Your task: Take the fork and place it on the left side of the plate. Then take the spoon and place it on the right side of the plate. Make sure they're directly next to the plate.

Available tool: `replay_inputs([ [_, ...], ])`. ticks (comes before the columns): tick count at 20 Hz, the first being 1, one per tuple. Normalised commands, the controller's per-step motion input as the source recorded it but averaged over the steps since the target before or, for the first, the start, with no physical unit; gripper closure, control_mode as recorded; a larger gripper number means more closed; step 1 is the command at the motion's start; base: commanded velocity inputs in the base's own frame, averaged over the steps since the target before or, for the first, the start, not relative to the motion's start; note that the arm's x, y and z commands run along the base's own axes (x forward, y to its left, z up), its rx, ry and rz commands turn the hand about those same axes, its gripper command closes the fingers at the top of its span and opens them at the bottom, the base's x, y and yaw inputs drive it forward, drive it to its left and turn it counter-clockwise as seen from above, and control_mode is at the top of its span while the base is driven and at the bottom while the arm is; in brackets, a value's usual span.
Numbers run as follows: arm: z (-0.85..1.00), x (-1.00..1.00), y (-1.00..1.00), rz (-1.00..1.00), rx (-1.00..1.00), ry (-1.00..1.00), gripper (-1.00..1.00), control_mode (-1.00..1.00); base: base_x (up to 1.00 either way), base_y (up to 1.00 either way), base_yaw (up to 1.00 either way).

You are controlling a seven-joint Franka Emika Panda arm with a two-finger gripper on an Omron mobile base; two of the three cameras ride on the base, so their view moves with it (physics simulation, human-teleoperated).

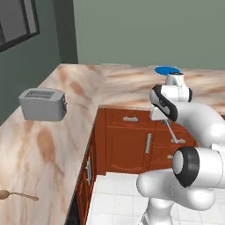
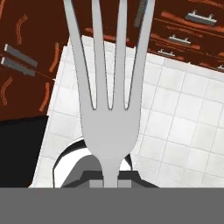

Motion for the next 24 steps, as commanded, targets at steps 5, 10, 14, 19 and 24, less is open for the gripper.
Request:
replay_inputs([
  [5,0.00,0.00,0.00,0.00,0.00,0.00,1.00,1.00,0.00,0.06,-1.00],
  [10,0.00,0.00,0.00,0.00,0.00,0.00,1.00,1.00,0.00,0.02,-0.97],
  [14,0.00,0.00,0.00,0.00,0.00,0.00,1.00,1.00,0.02,0.00,-0.92],
  [19,0.00,0.00,0.00,0.00,0.00,0.00,1.00,1.00,0.38,0.00,-0.56],
  [24,0.00,0.00,0.00,0.00,0.00,0.00,1.00,1.00,0.67,-0.02,-0.27],
])
